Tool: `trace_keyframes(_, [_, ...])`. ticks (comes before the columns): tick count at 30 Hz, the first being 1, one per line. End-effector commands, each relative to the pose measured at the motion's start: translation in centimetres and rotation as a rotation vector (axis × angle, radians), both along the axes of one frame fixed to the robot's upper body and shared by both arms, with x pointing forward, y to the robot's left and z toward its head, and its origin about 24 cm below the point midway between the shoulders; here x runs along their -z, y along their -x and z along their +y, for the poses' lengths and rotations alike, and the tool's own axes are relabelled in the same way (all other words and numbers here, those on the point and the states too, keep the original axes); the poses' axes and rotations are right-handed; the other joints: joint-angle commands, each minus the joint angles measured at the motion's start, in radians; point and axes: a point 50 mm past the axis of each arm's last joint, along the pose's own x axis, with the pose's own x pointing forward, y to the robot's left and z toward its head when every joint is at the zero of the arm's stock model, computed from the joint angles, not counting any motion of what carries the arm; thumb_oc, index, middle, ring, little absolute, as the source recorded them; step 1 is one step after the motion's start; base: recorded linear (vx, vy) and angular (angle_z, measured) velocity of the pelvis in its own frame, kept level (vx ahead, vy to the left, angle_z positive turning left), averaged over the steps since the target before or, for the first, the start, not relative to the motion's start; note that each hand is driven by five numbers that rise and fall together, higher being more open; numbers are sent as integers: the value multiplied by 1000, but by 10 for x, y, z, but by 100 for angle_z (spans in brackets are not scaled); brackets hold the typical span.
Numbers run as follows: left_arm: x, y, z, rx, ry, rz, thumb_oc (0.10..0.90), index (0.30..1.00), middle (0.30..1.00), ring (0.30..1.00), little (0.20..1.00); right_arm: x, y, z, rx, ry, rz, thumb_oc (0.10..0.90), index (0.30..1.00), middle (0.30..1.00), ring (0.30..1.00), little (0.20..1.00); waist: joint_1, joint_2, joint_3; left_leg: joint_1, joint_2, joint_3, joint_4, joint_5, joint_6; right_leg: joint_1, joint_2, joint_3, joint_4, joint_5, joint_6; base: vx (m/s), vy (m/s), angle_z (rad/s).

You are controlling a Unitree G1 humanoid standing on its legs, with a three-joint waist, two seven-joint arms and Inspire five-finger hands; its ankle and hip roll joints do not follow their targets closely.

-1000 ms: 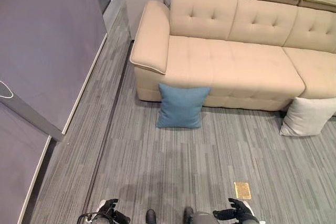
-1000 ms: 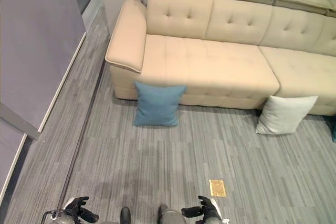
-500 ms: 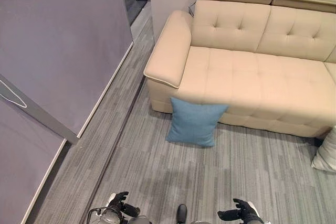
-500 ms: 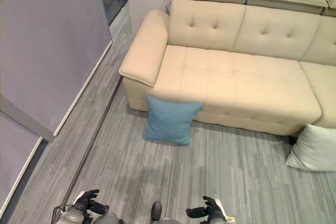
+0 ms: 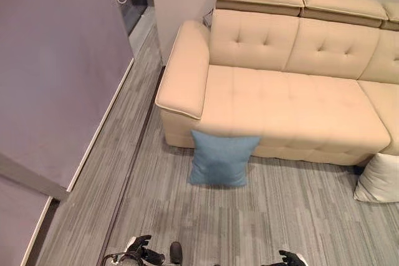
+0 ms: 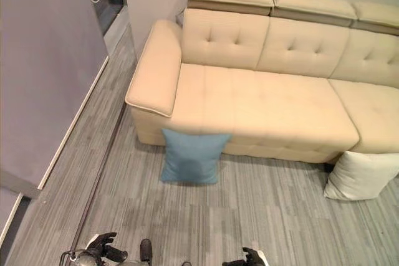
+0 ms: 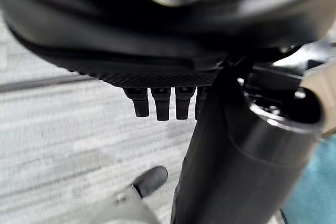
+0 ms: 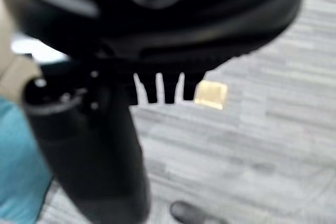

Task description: Pick up all the scattered cushions and arrange them neatly on the sofa.

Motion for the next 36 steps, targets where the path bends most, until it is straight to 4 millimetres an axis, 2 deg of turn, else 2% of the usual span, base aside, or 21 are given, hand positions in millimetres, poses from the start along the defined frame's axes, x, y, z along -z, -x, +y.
trace_keyframes(1, [-2,3,11,-3,-33,4,800,900,900,900,900,-10,-22,-12,-54,50,-71,800,900,900,900,900,27,1,23,-15,8,-25,158,-182,-33,-61,-36,-20,141,77,62,84,55,-28])
trace_keyframes(2, [-2,3,11,-3,-33,4,800,900,900,900,900,-10,-22,-12,-54,50,-71,800,900,900,900,900,28,0,23,-16,7,-24,158,-182,-33,-63,-37,-19,144,75,62,149,48,-7])
trace_keyframes(3, [-2,3,12,0,-38,2,800,900,900,900,900,-11,-26,-10,-59,46,-83,800,900,900,900,900,23,11,26,16,9,-18,150,-197,-29,-102,-61,-53,163,84,57,172,7,3])
trace_keyframes(5, [-2,3,13,0,-39,2,800,900,900,900,900,-12,-28,-11,-61,52,-91,800,900,900,900,900,20,17,25,45,14,-13,139,-211,-31,-120,-87,-100,108,81,42,182,-30,-14])
trace_keyframes(6, [-2,3,13,0,-39,2,800,900,900,900,900,-12,-28,-11,-61,52,-91,800,900,900,900,900,19,17,26,47,15,-14,139,-211,-32,-117,-86,-101,107,80,42,210,-90,-23])
trace_keyframes(7, [-3,1,12,1,-38,-2,800,900,900,900,900,-15,-33,-13,-65,59,-104,800,900,900,900,900,14,20,29,80,17,-8,130,-228,-37,-145,-110,-148,33,108,38,146,-64,-17])
trace_keyframes(8, [-3,1,12,1,-38,-2,800,900,900,900,900,-15,-33,-13,-65,59,-104,800,900,900,900,900,14,20,29,81,17,-9,130,-228,-37,-144,-110,-149,30,110,38,232,-103,-26])
trace_keyframes(10, [-3,1,13,0,-41,-1,800,900,900,900,900,-18,-37,-17,-78,75,-110,800,900,900,900,900,-5,15,42,148,10,-8,119,-256,-50,-203,-134,-195,-65,172,63,351,-216,-25])
trace_keyframes(11, [-2,3,11,9,-39,4,800,900,900,900,900,-17,-34,-19,-73,77,-105,800,900,900,900,900,-13,16,42,176,10,-19,121,-280,-56,-189,-118,-168,-67,171,63,324,-221,-9])
trace_keyframes(14, [-1,5,10,15,-36,12,800,900,900,900,900,-16,-32,-20,-69,78,-99,800,900,900,900,900,-18,13,31,179,13,-23,127,-279,-63,-181,-111,-160,-71,170,53,170,-177,21])
trace_keyframes(15, [1,6,4,19,-14,15,800,900,900,900,900,-15,-26,-23,-61,82,-83,800,900,900,900,900,-19,20,29,153,51,-16,230,-246,-105,-134,-86,-162,-87,147,25,121,-382,15])
trace_keyframes(16, [-2,-4,0,29,-5,-15,800,900,900,900,900,-17,-29,-27,-41,88,-99,800,900,900,900,900,-13,10,59,35,89,-10,432,-167,-138,-98,-77,-165,-99,129,-5,116,-384,17])
trace_keyframes(17, [-2,-4,1,29,-5,-16,800,900,900,900,900,-17,-29,-27,-41,88,-100,800,900,900,900,900,-17,9,55,26,88,-14,436,-166,-138,-103,-79,-168,-100,131,-6,-26,-245,30])
trace_keyframes(18, [-2,-7,-1,30,-2,-25,800,900,900,900,900,-18,-30,-28,-34,91,-104,800,900,900,900,900,-15,5,66,-9,96,-15,495,-150,-141,-95,-74,-170,-102,122,-19,-4,-67,45])
trace_keyframes(22, [-2,-7,-1,29,-2,-25,800,900,900,900,900,-18,-30,-28,-34,91,-104,800,900,900,900,900,-15,5,64,-11,96,-16,495,-149,-141,-96,-74,-171,-102,122,-19,62,-60,-6])
trace_keyframes(23, [-3,-10,-5,29,6,-36,800,900,900,900,900,-16,-20,-32,-11,97,-76,800,900,900,900,900,4,-12,76,-91,111,12,466,-167,-122,-24,-43,-169,-126,72,-44,295,-171,-6])
trace_keyframes(26, [-3,-9,-4,34,2,-34,800,900,900,900,900,-15,-15,-33,-16,107,-60,800,900,900,900,900,16,-8,74,-114,107,23,351,-161,-120,4,-34,-167,-132,52,-35,202,-15,50])
trace_keyframes(30, [-2,-6,-3,26,7,-25,800,900,900,900,900,-14,-14,-31,-12,94,-59,800,900,900,900,900,15,2,61,-58,95,18,249,-154,-122,15,-26,-158,-130,52,-26,94,71,-4])
trace_keyframes(36, [-1,0,5,23,-15,-4,800,900,900,900,900,-12,-17,-23,-45,81,-64,800,900,900,900,900,23,-7,35,-5,58,19,193,-171,-99,22,-51,-149,-135,67,5,91,118,-17])
